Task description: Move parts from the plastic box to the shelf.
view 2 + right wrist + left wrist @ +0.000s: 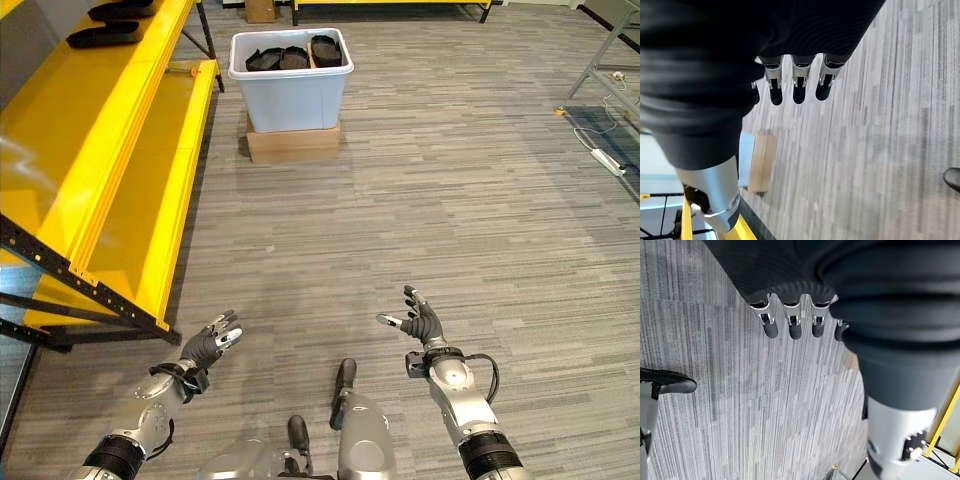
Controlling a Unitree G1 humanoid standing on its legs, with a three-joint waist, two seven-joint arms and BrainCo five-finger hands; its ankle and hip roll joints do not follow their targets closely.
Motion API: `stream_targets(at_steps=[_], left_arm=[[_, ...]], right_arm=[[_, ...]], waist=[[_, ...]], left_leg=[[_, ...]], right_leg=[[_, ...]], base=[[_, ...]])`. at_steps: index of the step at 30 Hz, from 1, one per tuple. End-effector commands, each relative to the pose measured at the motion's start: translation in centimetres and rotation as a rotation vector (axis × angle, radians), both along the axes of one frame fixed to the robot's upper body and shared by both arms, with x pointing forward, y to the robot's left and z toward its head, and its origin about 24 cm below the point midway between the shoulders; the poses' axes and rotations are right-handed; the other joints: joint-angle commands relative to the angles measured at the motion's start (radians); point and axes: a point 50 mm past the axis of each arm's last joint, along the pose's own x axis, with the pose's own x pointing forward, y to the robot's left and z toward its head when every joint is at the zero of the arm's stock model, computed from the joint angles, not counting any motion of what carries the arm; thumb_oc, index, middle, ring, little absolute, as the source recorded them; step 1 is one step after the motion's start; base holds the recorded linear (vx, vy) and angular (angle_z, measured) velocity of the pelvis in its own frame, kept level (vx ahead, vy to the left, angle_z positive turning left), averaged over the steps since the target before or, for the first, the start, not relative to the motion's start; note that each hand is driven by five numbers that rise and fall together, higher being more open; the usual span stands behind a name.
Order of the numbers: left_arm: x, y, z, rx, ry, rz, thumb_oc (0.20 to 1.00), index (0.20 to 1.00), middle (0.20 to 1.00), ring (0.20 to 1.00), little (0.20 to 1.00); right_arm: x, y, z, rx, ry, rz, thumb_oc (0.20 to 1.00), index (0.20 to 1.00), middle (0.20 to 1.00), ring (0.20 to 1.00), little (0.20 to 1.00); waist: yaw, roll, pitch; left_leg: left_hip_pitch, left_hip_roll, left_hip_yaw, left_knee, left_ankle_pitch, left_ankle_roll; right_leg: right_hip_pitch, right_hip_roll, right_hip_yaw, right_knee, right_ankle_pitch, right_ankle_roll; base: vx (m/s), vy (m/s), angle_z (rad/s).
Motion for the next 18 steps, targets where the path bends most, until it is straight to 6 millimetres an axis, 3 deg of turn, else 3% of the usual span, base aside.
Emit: stream_targets(at_steps=[1, 3, 6, 9, 10, 11, 13, 14, 16, 17, 18], left_arm=[[-0.1, -2.9, 0.4, 0.017, -0.059, -0.161, 1.0, 1.0, 1.0, 1.0, 1.0], [-0.2, -3.3, 0.0, -0.022, -0.025, -0.13, 1.0, 1.0, 1.0, 1.0, 1.0], [-0.9, -3.5, -0.7, -0.11, 0.047, -0.055, 1.0, 1.0, 1.0, 1.0, 1.0], [-1.5, -4.3, -1.1, -0.144, 0.044, -0.029, 1.0, 1.0, 1.0, 1.0, 1.0], [-1.3, -4.7, -1.0, -0.139, 0.024, 0.008, 1.0, 1.0, 1.0, 1.0, 1.0], [-1.2, -4.8, -0.8, -0.141, 0.016, 0.014, 1.0, 1.0, 1.0, 1.0, 1.0], [-0.9, -4.9, -0.6, -0.127, 0.004, 0.018, 1.0, 1.0, 1.0, 1.0, 1.0], [-0.8, -4.8, -0.4, -0.115, -0.002, 0.024, 1.0, 1.0, 1.0, 1.0, 1.0], [-0.6, -4.2, -0.3, -0.094, -0.007, 0.048, 1.0, 1.0, 1.0, 1.0, 1.0], [-0.6, -3.4, -0.2, -0.073, -0.016, 0.067, 1.0, 1.0, 1.0, 1.0, 1.0], [-0.6, -2.7, -0.3, -0.073, -0.017, 0.097, 1.0, 1.0, 1.0, 1.0, 1.0]], right_arm=[[0.3, -1.0, -0.2, 0.087, -0.038, -0.15, 1.0, 1.0, 1.0, 1.0, 1.0], [0.4, -1.1, -0.1, 0.06, -0.048, -0.149, 1.0, 1.0, 1.0, 1.0, 1.0], [0.2, -1.1, 0.0, 0.034, -0.05, -0.151, 1.0, 1.0, 1.0, 1.0, 1.0], [0.1, -1.2, 0.3, 0.013, -0.071, -0.173, 1.0, 1.0, 1.0, 1.0, 1.0], [-0.2, -1.4, 0.2, 0.023, -0.063, -0.187, 1.0, 1.0, 1.0, 1.0, 1.0], [-0.3, -1.5, 0.2, 0.012, -0.065, -0.174, 1.0, 1.0, 1.0, 1.0, 1.0], [-0.3, -1.5, 0.2, 0.011, -0.065, -0.167, 1.0, 1.0, 1.0, 1.0, 1.0], [-0.3, -1.5, 0.2, 0.013, -0.064, -0.161, 1.0, 1.0, 1.0, 1.0, 1.0], [-0.3, -1.3, 0.1, 0.026, -0.059, -0.147, 1.0, 1.0, 1.0, 1.0, 1.0], [-0.3, -1.1, 0.1, 0.03, -0.059, -0.133, 1.0, 1.0, 1.0, 1.0, 1.0], [-0.2, -0.8, 0.1, 0.029, -0.057, -0.11, 1.0, 1.0, 1.0, 1.0, 1.0]], waist=[[-0.026, -0.027, -0.062], [-0.031, -0.023, -0.093], [-0.037, -0.021, -0.119], [-0.037, -0.015, -0.156], [-0.043, 0.004, -0.175], [-0.041, 0.0, -0.173], [-0.035, -0.013, -0.16], [-0.032, -0.016, -0.15], [-0.021, -0.023, -0.13], [-0.019, -0.033, -0.118], [-0.02, -0.039, -0.11]], left_leg=[[0.046, 0.03, -0.073, 0.079, -0.143, -0.025], [0.056, 0.041, -0.062, 0.105, -0.166, -0.037], [0.064, 0.054, -0.048, 0.149, -0.183, -0.053], [0.048, 0.091, -0.022, 0.286, -0.092, -0.105], [-0.006, 0.161, 0.03, 0.497, 0.026, -0.184], [-0.065, 0.192, 0.051, 0.622, 0.08, -0.211], [-0.17, 0.233, 0.067, 0.806, 0.088, -0.222], [-0.213, 0.244, 0.067, 0.841, 0.077, -0.214], [-0.265, 0.254, 0.073, 0.78, 0.043, -0.185], [-0.27, 0.268, 0.104, 0.655, 0.026, -0.164], [-0.284, 0.278, 0.14, 0.481, 0.053, -0.166]], right_leg=[[0.051, 0.044, 0.12, -0.193, 0.178, -0.02], [0.063, 0.057, 0.106, -0.148, 0.143, -0.052], [0.086, 0.077, 0.102, -0.138, 0.107, -0.085], [0.107, 0.112, 0.071, -0.134, 0.049, -0.132], [0.145, 0.161, 0.03, -0.134, -0.024, -0.182], [0.169, 0.168, 0.018, -0.148, -0.04, -0.204], [0.202, 0.169, 0.018, -0.163, -0.05, -0.22], [0.215, 0.169, 0.024, -0.167, -0.053, -0.222], [0.248, 0.162, 0.041, -0.172, -0.053, -0.212], [0.268, 0.15, 0.053, -0.173, -0.055, -0.201], [0.295, 0.14, 0.073, -0.179, -0.064, -0.193]], base=[[0.81, -0.29, 1.75], [0.55, -0.212, 1.25], [0.42, -0.197, -0.04], [0.48, -0.323, 0.21], [0.63, -0.503, 0.36], [0.48, -0.432, 0.33], [0.2, -0.199, 0.05], [0.17, -0.106, -0.22], [0.24, -0.006, -0.29], [0.39, 0.157, -0.47], [0.4, 0.251, -0.44]])
